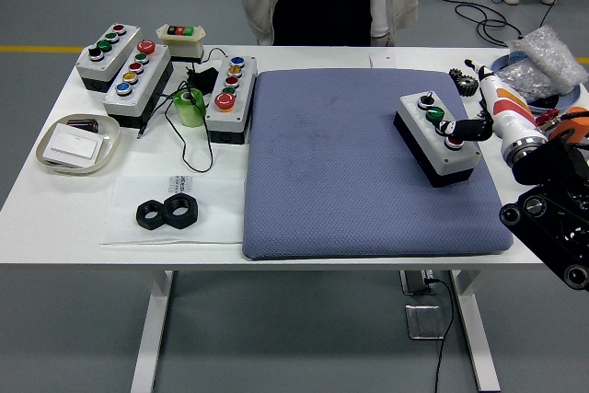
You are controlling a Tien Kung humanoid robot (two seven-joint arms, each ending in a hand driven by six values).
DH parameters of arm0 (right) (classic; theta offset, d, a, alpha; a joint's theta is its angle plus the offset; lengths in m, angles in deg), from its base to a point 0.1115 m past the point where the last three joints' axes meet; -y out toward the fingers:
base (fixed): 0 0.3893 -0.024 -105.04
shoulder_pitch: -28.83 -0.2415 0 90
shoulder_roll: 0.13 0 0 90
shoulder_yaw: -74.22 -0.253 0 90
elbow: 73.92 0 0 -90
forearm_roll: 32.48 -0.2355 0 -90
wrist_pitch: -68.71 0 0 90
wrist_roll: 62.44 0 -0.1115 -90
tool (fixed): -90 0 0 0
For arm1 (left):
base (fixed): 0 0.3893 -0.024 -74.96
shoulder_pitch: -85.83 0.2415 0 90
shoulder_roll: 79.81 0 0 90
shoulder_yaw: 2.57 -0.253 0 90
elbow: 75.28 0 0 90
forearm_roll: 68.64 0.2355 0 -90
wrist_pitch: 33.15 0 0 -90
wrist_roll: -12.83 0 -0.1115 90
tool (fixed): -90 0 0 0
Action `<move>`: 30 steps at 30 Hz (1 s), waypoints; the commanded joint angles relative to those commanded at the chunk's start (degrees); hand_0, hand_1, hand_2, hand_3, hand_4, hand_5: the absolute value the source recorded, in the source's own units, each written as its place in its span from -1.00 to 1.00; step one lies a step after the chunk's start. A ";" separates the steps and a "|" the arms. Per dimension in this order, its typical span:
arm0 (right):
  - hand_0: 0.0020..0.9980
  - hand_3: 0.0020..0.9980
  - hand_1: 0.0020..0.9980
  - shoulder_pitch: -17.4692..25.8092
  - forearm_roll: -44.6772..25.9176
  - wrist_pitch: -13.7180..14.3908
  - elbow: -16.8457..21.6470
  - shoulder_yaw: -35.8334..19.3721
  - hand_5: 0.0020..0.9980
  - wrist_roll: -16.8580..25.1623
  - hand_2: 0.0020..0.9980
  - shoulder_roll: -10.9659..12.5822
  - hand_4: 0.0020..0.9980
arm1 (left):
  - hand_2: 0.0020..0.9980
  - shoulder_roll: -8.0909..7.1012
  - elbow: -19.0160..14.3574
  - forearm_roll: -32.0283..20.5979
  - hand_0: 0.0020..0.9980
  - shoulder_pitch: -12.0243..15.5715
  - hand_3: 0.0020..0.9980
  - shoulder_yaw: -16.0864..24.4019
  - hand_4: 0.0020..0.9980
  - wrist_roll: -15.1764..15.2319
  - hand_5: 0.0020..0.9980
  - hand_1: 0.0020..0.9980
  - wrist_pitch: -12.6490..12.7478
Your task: Pick up the button,place it on the desk,press the button,press the button
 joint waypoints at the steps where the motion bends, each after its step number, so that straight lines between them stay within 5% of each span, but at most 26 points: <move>1: 1.00 1.00 0.89 -0.01 -0.12 -0.02 -0.05 0.06 -0.59 -0.02 1.00 -0.08 0.87 | 0.49 0.00 0.00 0.00 0.37 0.00 0.57 0.00 0.34 0.00 1.00 0.30 0.00; 9: 1.00 1.00 0.89 -0.51 -3.08 -0.28 -1.60 2.14 -0.56 -0.66 1.00 -2.15 0.87 | 0.49 -0.05 -0.01 -0.58 0.37 -0.10 0.57 -0.38 0.35 0.16 1.00 0.30 0.08; 27: 1.00 0.98 0.84 -5.86 -5.79 -1.67 -15.76 4.76 -0.54 -4.26 0.98 -6.72 0.89 | 0.48 -0.08 -0.08 -0.56 0.37 -0.23 0.57 -0.37 0.35 0.05 1.00 0.29 0.08; 28: 0.89 0.88 0.60 -6.27 -5.73 -1.66 -16.38 5.14 -0.61 -4.70 0.76 -6.92 0.87 | 0.48 -0.08 -0.08 -0.55 0.37 -0.25 0.57 -0.38 0.35 0.04 1.00 0.29 0.08; 30: 0.89 0.88 0.60 -6.93 -5.60 -1.54 -17.55 5.80 -0.61 -5.44 0.76 -7.23 0.87 | 0.48 -0.09 -0.09 -0.53 0.37 -0.27 0.57 -0.38 0.35 0.03 1.00 0.29 0.08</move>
